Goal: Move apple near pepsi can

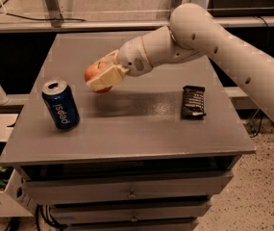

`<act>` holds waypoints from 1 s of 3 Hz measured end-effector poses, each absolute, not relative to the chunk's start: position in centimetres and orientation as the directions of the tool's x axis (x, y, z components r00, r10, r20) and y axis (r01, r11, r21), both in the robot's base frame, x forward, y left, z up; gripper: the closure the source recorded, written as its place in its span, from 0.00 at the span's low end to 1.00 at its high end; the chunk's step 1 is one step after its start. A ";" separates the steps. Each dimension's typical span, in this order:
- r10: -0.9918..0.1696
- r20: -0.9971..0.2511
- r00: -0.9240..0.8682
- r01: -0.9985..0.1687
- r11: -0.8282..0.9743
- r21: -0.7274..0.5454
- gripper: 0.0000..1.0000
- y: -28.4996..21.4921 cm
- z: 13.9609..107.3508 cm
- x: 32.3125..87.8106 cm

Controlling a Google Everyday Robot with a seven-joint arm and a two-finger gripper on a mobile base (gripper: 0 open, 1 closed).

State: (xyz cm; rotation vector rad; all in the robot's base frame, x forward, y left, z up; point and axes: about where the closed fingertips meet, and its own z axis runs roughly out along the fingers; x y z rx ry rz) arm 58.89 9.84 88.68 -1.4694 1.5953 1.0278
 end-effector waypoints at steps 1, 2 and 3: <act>-0.423 -0.903 -0.068 -0.995 -0.036 0.092 1.00 10.0 87.9 56.3; -0.412 -0.909 -0.058 -0.991 -0.085 0.102 1.00 10.2 87.1 54.5; -0.397 -0.917 -0.045 -0.985 -0.137 0.107 1.00 11.4 86.2 53.2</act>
Offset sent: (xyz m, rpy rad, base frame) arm -0.0634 0.0015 -0.0260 0.0339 0.0302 0.1602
